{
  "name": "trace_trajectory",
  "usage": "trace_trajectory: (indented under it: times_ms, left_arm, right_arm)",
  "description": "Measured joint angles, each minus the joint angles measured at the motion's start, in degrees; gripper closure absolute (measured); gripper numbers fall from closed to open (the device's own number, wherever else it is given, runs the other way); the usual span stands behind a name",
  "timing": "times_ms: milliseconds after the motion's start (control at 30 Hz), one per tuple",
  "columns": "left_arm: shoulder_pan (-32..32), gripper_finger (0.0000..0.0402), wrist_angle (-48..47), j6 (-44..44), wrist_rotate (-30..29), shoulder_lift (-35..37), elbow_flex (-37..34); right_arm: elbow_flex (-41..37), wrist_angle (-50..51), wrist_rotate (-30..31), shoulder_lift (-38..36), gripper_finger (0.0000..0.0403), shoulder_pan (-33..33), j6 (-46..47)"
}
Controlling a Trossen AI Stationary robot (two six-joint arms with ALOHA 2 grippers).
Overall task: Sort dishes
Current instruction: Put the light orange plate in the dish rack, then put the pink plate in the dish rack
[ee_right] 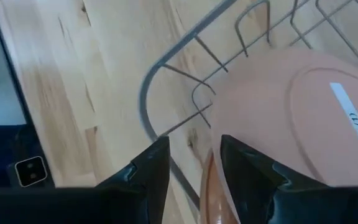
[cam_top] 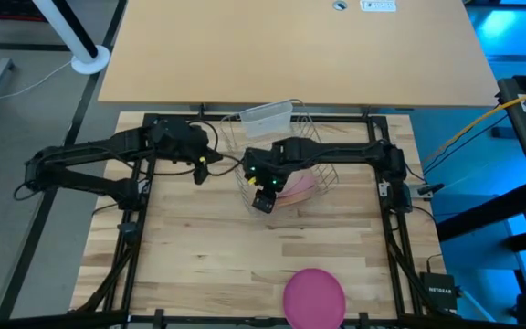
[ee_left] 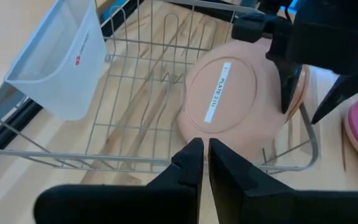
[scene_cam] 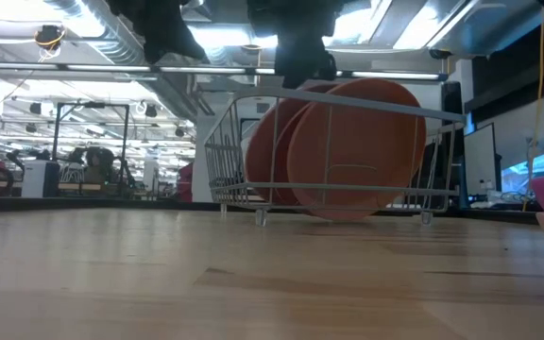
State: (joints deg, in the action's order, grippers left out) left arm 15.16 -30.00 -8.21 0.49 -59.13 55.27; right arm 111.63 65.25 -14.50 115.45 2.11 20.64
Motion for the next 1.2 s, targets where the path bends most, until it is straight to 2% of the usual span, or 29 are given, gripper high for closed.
trace_trajectory:
  times_ms: [267,400,700,967,1200]
  left_arm:
    - [0.00,0.0385,-1.02,-0.83,0.09,-0.09,0.00]
    - [0.00,0.0385,-1.02,-0.82,0.08,-0.09,0.00]
    - [0.00,0.0385,-1.02,-0.81,0.07,-0.11,0.00]
    - [0.00,0.0385,-1.00,-0.81,-0.79,-0.11,0.00]
    - [-2.15,0.0385,-0.42,-3.80,-0.69,-0.11,0.00]
  right_arm:
    - [0.11,7.45,8.29,0.58,0.0253,0.22,0.46]
    - [0.02,10.16,8.62,0.66,0.0253,0.15,0.58]
    - [2.49,8.81,8.37,0.82,0.0253,0.15,0.59]
    - [9.55,8.47,9.44,0.82,0.0253,0.15,0.57]
    - [21.76,15.09,11.54,0.82,0.0253,0.15,0.55]
